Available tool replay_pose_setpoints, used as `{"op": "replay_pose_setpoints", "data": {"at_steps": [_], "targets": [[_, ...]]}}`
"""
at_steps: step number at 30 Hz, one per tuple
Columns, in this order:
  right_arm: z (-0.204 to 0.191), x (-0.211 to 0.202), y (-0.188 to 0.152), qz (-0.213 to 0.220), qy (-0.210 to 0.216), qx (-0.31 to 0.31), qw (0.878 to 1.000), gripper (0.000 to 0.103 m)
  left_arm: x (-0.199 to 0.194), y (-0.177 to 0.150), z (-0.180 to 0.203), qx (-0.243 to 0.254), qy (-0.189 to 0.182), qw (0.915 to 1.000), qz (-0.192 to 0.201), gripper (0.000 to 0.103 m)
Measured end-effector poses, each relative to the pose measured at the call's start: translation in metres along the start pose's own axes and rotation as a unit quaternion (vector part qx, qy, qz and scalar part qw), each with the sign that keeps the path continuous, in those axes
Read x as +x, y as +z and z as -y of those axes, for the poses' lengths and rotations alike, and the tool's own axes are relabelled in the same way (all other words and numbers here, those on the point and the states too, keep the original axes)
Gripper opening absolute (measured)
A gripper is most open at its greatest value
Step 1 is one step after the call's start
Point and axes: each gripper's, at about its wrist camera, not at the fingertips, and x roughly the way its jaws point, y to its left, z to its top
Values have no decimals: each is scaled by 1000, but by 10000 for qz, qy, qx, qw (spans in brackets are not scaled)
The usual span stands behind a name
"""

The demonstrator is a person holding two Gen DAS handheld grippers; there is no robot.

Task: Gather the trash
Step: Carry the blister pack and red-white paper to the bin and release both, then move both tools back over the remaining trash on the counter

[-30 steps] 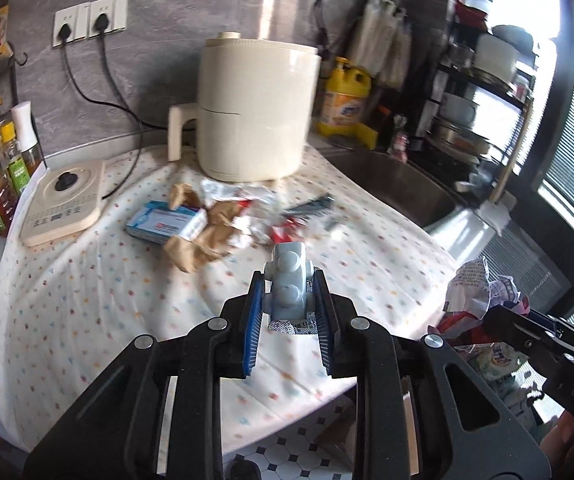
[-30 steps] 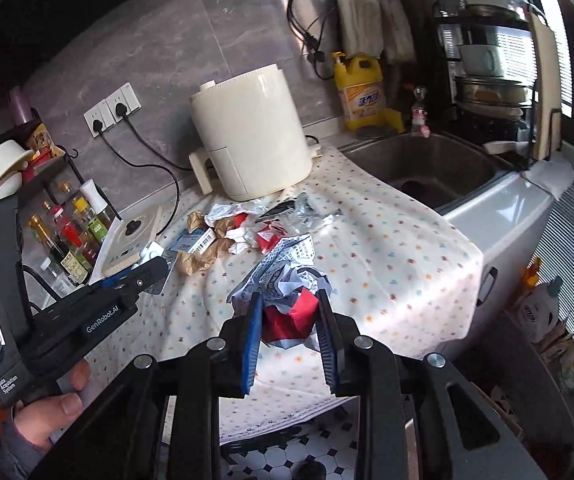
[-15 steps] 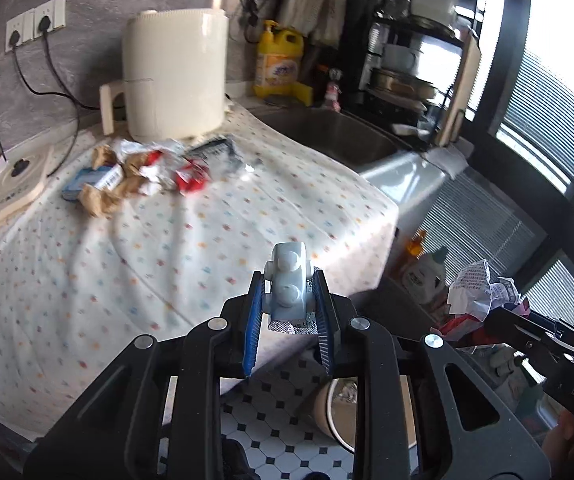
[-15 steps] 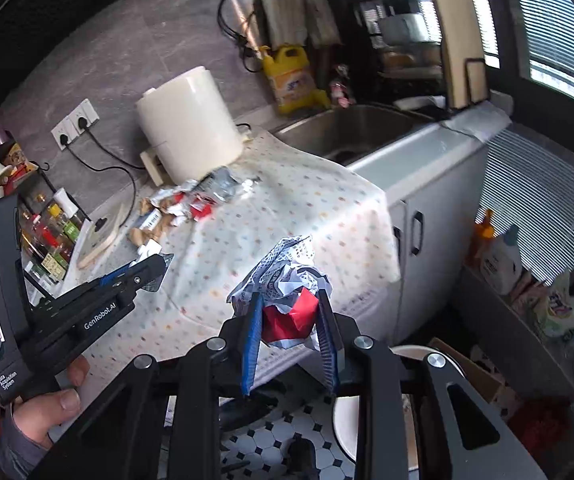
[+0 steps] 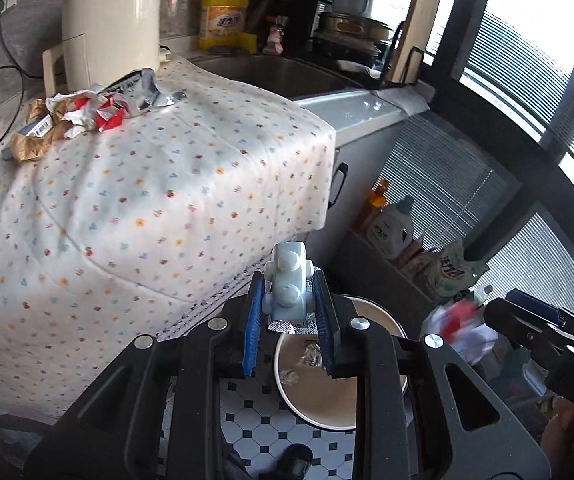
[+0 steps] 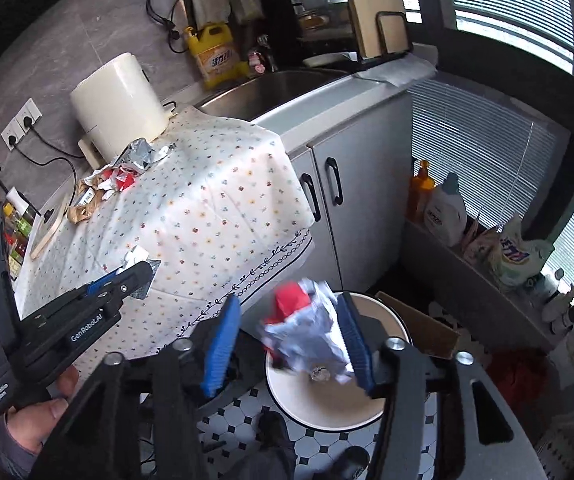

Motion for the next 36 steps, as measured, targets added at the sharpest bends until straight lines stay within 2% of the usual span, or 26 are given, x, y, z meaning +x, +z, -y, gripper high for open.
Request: {"op": "replay_pose_setpoints", "data": {"at_steps": [7, 14, 15, 17, 20, 22, 28, 30, 36], "targets": [[24, -13, -4, 78, -214, 200, 9995, 59, 12, -5, 23, 191, -205, 9995, -161, 24], [49, -30, -9, 186, -507, 376, 9978, 60, 26, -13, 59, 444, -680, 9957, -456, 26], [53, -33, -9, 205, -534, 412, 9975, 60, 28, -14, 64, 499, -787, 9944, -507, 29], [58, -36, -9, 231, -584, 466, 9969, 60, 29, -16, 74, 648, -885, 9922, -594, 56], [60, -40, -9, 255, -614, 471, 9967, 60, 24, -16, 77, 689, -899, 9921, -533, 63], [59, -41, -8, 283, -572, 486, 9968, 60, 20, -11, 72, 663, -828, 9930, -513, 65], [39, -39, 2, 358, -337, 394, 9980, 61, -4, 14, 36, 476, -414, 9978, -180, 78], [27, -41, 8, 449, -225, 325, 9982, 69, -13, 22, 20, 371, -245, 9990, -64, 81], [-22, -35, 31, 623, 118, 59, 9980, 76, -38, 43, -27, 85, 175, 9995, 235, 84]]}}
